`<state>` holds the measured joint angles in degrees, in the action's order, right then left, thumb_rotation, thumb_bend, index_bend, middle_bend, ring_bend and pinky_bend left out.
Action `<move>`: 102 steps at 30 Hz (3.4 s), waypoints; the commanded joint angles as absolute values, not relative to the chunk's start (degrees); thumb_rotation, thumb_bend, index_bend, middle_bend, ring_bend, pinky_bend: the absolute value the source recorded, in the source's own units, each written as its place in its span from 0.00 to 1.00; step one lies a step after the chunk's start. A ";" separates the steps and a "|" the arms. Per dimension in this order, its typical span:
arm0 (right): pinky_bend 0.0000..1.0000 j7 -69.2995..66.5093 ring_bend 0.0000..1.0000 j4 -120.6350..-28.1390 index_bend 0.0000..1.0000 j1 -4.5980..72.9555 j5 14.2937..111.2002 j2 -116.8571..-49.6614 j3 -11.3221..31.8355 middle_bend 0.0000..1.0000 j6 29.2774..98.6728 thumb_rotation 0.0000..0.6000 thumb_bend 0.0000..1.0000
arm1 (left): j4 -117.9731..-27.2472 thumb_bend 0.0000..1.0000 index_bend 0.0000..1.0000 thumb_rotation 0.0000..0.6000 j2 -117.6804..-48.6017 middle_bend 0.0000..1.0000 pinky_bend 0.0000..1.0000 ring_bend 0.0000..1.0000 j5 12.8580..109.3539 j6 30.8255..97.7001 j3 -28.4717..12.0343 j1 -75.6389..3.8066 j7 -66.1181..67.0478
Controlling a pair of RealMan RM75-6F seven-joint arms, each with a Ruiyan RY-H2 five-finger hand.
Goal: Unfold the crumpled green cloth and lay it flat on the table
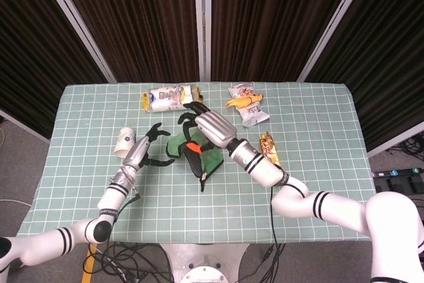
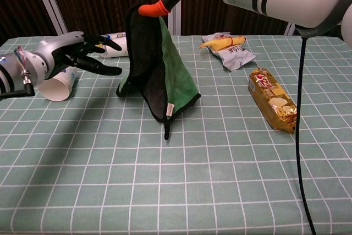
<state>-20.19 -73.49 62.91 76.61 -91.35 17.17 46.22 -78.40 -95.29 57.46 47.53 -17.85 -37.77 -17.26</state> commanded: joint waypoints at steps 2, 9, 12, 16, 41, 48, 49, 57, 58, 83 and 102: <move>0.00 -18.88 0.04 -72.57 0.68 63.22 75.73 -92.52 17.18 0.28 45.81 1.00 0.51 | -79.22 0.05 0.24 0.80 -96.32 0.00 0.15 0.03 54.36 47.82 -19.08 -39.12 -14.45; 0.00 -17.94 0.04 -72.36 0.68 63.41 74.83 -93.97 17.56 0.28 45.81 1.00 0.52 | -77.94 0.06 0.26 0.80 -98.36 0.00 0.15 0.04 49.76 48.36 -19.73 -40.53 -10.52; 0.00 -17.58 0.04 -72.27 0.68 63.48 74.37 -94.29 17.84 0.28 45.73 1.00 0.52 | -77.61 0.06 0.27 0.81 -98.97 0.01 0.16 0.04 48.18 47.92 -20.14 -40.89 -10.11; 0.00 -17.74 0.04 -72.56 0.68 63.40 74.28 -94.47 18.07 0.28 45.88 1.00 0.52 | -76.64 0.08 0.31 0.80 -100.34 0.04 0.16 0.04 47.39 49.35 -20.66 -40.99 -9.49; 0.00 -17.88 0.04 -78.19 0.68 64.83 71.95 -91.26 23.52 0.29 46.68 1.00 0.53 | -71.69 0.22 0.45 0.88 -104.89 0.13 0.18 0.06 48.45 49.45 -21.65 -39.74 -12.48; 0.00 -18.18 0.04 -79.66 0.68 64.26 71.22 -89.96 24.06 0.29 47.34 1.00 0.53 | -71.74 0.28 0.52 0.91 -104.76 0.19 0.18 0.08 49.78 49.20 -21.60 -38.69 -14.24; 0.00 -18.21 0.04 -79.79 0.68 64.09 71.21 -89.82 23.97 0.29 47.47 1.00 0.53 | -71.87 0.31 0.54 0.94 -104.79 0.21 0.18 0.08 50.11 49.36 -21.75 -38.46 -14.89; 0.00 -19.42 0.04 -80.72 0.68 61.65 71.36 -88.41 22.07 0.29 48.10 1.00 0.53 | -72.54 0.51 0.68 1.00 -103.74 0.35 0.18 0.13 54.62 51.53 -21.27 -36.19 -18.51; 0.00 -19.74 0.04 -80.73 0.68 61.24 71.44 -88.17 21.81 0.29 48.21 1.00 0.53 | -72.78 0.52 0.68 1.00 -103.04 0.35 0.18 0.13 55.06 51.51 -21.11 -35.90 -18.55; 0.00 -24.76 0.05 -80.76 0.68 55.31 73.14 -83.84 18.84 0.29 49.59 1.00 0.53 | -77.26 0.49 0.68 1.00 -90.30 0.35 0.18 0.13 58.46 53.29 -21.63 -35.70 -11.42; 0.00 -33.69 0.06 -64.77 0.69 59.32 77.43 -90.35 19.44 0.30 48.87 1.00 0.53 | -59.98 0.49 0.68 1.00 -97.25 0.35 0.18 0.13 63.24 61.62 -23.36 -40.66 -12.64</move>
